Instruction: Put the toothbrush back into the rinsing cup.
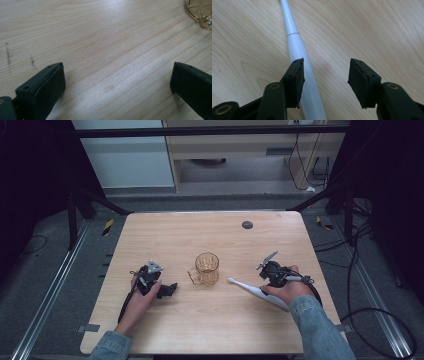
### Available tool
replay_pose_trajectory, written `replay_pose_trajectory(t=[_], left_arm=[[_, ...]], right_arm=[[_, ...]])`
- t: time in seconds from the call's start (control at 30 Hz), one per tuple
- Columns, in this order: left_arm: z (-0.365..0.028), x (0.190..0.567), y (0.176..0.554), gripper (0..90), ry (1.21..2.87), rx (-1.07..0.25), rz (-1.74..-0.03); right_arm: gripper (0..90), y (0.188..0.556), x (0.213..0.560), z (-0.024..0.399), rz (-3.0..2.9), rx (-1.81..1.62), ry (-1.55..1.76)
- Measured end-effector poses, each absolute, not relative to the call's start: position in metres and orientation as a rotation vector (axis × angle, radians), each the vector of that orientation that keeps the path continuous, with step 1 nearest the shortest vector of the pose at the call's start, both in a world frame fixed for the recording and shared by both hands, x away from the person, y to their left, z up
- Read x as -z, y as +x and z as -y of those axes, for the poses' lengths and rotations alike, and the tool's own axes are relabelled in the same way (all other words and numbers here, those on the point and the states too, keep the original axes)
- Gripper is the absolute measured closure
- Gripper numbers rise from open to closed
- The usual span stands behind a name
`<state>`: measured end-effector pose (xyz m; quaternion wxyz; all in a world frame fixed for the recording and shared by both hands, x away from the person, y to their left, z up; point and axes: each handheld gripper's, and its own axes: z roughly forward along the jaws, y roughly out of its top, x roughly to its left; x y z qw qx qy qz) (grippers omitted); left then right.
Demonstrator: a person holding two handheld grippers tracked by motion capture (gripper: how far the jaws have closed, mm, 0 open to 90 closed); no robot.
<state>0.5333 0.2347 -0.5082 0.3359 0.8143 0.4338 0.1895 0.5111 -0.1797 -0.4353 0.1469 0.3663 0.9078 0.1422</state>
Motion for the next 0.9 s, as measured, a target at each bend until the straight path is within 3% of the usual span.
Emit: replay_pose_trajectory(t=[0.9], left_arm=[[-0.233, 0.508, 0.535, 0.0, 2.125, -0.491, -1.126]], right_arm=[[52.0, 0.513, 0.458, 0.158, -2.757, -0.314, 0.965]])
